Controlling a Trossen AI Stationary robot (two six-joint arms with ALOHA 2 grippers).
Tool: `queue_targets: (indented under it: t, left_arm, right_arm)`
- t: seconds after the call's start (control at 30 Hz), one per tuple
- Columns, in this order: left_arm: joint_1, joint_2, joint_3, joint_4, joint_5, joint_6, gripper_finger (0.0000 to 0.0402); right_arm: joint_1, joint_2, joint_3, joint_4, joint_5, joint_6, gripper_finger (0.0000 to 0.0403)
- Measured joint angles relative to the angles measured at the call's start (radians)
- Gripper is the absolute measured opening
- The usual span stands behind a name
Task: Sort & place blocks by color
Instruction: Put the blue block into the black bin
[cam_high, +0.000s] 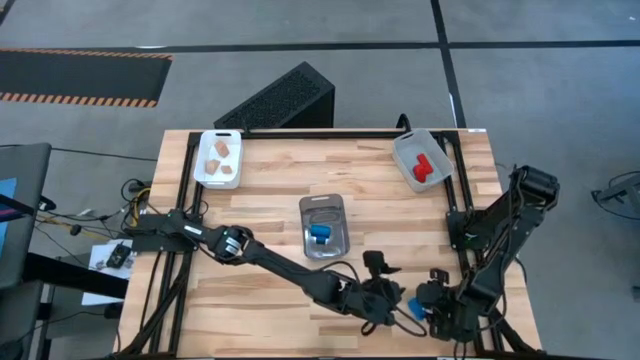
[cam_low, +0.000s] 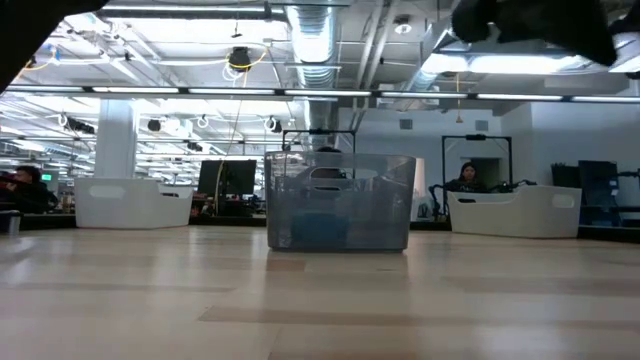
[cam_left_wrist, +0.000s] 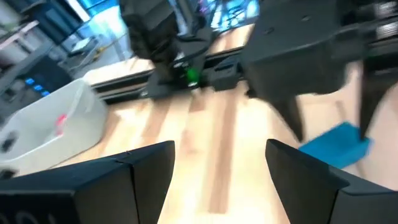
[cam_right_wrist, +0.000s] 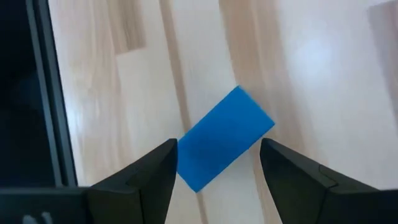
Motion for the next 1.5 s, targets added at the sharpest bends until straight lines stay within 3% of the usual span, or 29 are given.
queue_targets:
  t: [0.37, 0.73, 0.9, 1.1, 1.5]
  left_arm:
    - [0.007, -0.002, -0.028, -0.165, -0.105, -0.104, 0.0242]
    - [0.006, -0.069, -0.053, -0.422, -0.18, -0.247, 0.0242]
    - [0.006, -0.068, -0.104, -0.312, -0.037, -0.194, 0.0242]
    - [0.006, -0.066, -0.14, -0.129, 0.359, 0.011, 0.0242]
    - [0.028, -0.066, -0.151, -0.1, 0.355, -0.029, 0.0242]
  right_arm:
    - [0.044, -0.005, 0.128, -0.286, 0.116, 0.08, 0.0255]
    - [0.136, 0.001, 0.128, -0.272, 0.198, 0.349, 0.0255]
    - [0.147, 0.062, 0.129, -0.179, 0.228, 0.383, 0.0255]
    - [0.142, 0.168, 0.134, -0.173, 0.218, 0.421, 0.0255]
    - [0.09, 0.25, 0.161, -0.176, 0.194, 0.44, 0.0255]
